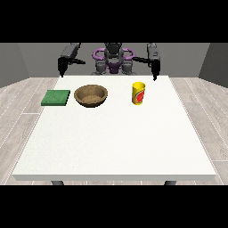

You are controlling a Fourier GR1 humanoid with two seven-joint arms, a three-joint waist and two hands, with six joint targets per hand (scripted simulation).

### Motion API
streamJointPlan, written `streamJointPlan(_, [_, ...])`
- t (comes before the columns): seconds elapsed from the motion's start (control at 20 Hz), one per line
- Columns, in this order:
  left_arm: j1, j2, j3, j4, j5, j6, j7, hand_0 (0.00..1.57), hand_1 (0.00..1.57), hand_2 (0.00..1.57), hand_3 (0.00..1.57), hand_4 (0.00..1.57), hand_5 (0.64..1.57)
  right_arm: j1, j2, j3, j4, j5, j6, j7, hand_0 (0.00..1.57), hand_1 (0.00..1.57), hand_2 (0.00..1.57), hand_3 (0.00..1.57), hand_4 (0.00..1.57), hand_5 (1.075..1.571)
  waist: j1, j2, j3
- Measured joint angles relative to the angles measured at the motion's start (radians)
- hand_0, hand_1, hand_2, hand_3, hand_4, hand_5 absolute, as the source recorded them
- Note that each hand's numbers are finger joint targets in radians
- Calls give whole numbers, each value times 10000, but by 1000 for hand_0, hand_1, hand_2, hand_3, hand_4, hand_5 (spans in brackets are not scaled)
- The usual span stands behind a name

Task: Pick the cup and pour the ball into the bowl, then pick the bowl and place it on the pad

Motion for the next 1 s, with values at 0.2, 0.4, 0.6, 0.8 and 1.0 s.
streamJointPlan(0.2, [-472,-49,161,1211,-207,127,-716,0,0,0,0,0,1239,-198,-189,-201,657,-71,239,-411,0,0,0,0,0,1563,-143,-2,1])
streamJointPlan(0.4, [-753,-159,331,2280,-360,333,-1559,0,0,0,0,0,1238,-419,-445,-481,1222,-324,528,-526,0,0,0,0,0,1563,-207,25,-1])
streamJointPlan(0.6, [-1129,-291,568,3202,-377,542,-2515,0,0,0,0,0,1271,-679,-795,-774,1665,-526,918,-969,0,0,0,0,0,1559,-378,491,0])
streamJointPlan(0.8, [-1436,-514,702,4311,-461,813,-3403,0,0,0,0,0,1254,-851,-985,-874,1854,-637,1122,-1067,0,0,0,0,0,1558,-540,646,-3])
streamJointPlan(1.0, [-1920,-334,1000,5399,-383,816,-3963,0,0,0,0,0,1238,-912,-1144,-945,1989,-760,1373,-1186,0,0,0,0,0,1560,-695,724,-2])
